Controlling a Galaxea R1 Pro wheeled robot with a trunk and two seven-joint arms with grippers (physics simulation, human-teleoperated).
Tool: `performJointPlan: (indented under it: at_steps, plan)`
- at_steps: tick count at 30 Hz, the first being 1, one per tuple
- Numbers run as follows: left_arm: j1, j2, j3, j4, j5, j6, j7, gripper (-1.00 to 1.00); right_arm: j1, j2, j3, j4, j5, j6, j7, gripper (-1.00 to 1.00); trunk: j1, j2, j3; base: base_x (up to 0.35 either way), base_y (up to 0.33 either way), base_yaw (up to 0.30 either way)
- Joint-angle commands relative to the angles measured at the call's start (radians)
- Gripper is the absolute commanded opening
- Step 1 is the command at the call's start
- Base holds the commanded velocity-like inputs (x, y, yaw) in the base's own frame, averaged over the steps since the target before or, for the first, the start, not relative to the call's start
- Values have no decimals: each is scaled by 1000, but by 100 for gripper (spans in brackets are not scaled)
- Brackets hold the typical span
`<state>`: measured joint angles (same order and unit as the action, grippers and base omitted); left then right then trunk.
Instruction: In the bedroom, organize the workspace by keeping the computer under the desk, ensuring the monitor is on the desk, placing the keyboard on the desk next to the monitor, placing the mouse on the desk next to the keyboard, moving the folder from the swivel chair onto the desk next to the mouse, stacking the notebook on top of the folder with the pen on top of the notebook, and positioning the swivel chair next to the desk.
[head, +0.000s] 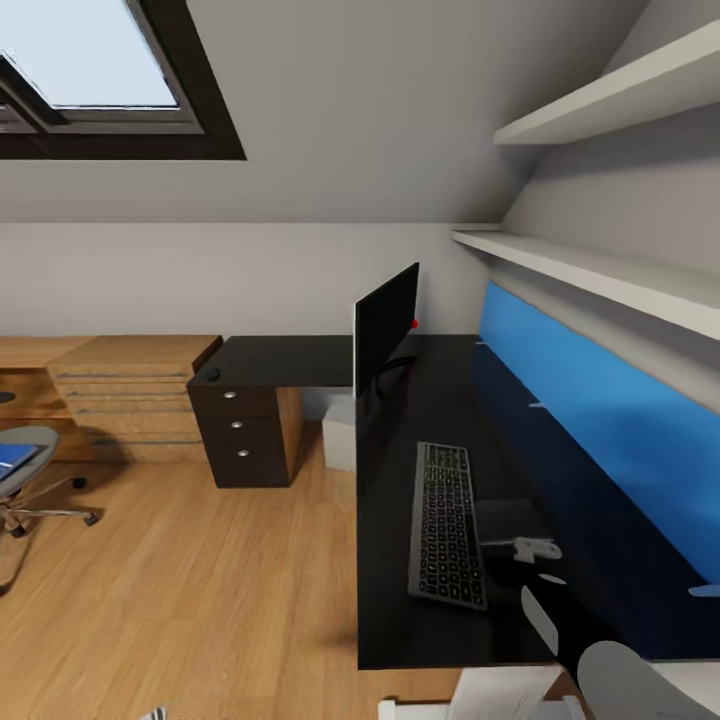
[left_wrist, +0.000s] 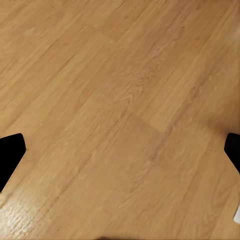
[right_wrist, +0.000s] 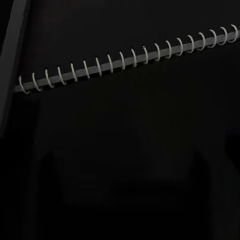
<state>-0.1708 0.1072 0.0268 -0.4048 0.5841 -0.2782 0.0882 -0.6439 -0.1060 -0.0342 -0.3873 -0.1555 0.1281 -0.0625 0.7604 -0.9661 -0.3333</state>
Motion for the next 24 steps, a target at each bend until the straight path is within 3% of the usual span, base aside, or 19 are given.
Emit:
performJointPlan:
  at_steps: [1, 16, 24]
  plan:
    - [-1, 0, -2, 0, 5, -2, 2, 100, 0, 1, 2, -2, -10, 5, -3, 100, 0, -1, -1, -1, 38, 176]
    - [0, 0, -2, 0, 5, -1, 3, 100, 0, 0, 4, -2, -10, 5, -3, 100, 0, -1, -1, 0, 6, 242]
    - [0, 0, -3, 0, 5, -1, 4, 100, 1, 0, 4, -4, -10, 5, -3, 100, 0, -1, -1, 0, 0, 46]
